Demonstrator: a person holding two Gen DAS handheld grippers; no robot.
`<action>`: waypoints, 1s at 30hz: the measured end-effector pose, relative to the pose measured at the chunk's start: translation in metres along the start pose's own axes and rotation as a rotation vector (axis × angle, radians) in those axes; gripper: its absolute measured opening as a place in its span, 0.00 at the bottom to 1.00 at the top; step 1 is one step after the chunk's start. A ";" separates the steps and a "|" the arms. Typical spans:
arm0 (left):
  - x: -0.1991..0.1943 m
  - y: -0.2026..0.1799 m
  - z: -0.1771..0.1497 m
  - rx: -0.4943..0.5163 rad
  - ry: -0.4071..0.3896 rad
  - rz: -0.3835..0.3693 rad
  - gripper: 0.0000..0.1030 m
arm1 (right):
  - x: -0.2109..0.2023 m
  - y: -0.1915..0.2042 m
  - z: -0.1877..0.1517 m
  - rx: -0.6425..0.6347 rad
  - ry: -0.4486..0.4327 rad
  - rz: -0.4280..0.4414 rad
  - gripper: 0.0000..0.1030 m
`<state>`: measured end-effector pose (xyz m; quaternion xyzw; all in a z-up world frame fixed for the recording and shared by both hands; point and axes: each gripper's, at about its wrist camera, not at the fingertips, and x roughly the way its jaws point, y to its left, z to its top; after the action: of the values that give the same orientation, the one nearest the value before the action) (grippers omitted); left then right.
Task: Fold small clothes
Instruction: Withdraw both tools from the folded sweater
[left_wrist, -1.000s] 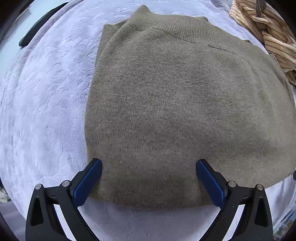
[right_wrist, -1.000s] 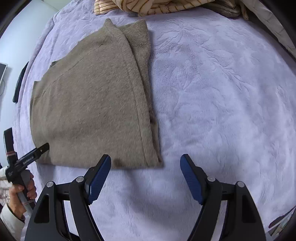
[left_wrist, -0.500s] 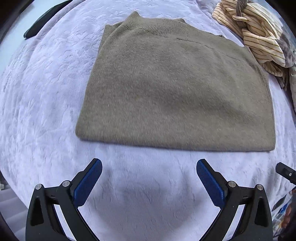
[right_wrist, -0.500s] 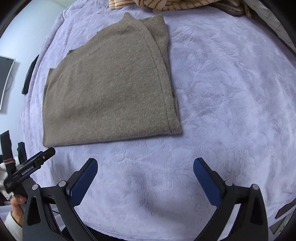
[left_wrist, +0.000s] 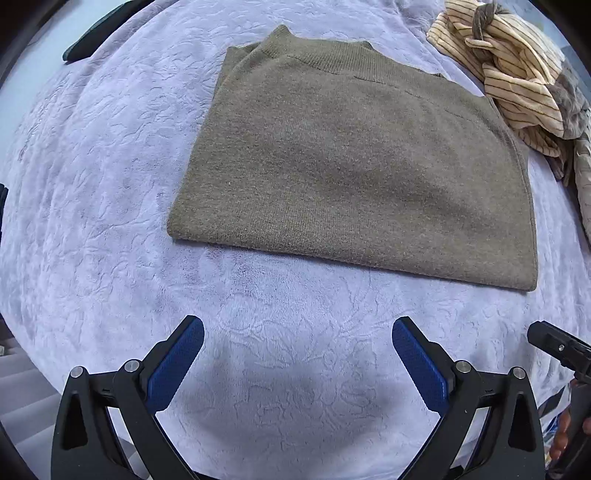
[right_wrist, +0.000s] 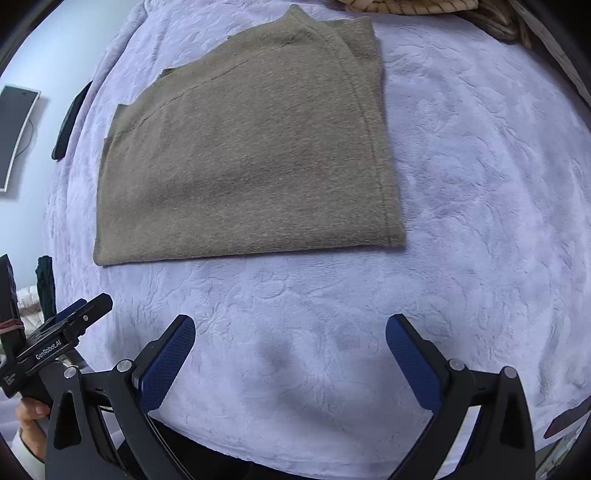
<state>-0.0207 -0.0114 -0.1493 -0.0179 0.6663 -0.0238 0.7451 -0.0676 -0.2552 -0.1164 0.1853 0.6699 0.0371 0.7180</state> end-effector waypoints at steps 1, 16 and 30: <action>-0.001 0.001 -0.002 -0.003 -0.002 -0.002 0.99 | 0.002 0.004 0.001 -0.003 0.001 0.003 1.00; 0.011 0.050 0.002 0.005 0.005 -0.140 0.99 | 0.014 0.049 -0.011 0.005 0.016 -0.065 1.00; 0.033 0.113 0.026 -0.119 0.016 -0.346 0.99 | 0.043 0.099 -0.022 -0.019 0.051 -0.090 1.00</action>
<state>0.0105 0.0993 -0.1859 -0.1763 0.6594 -0.1123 0.7221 -0.0651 -0.1458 -0.1263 0.1471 0.6954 0.0160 0.7033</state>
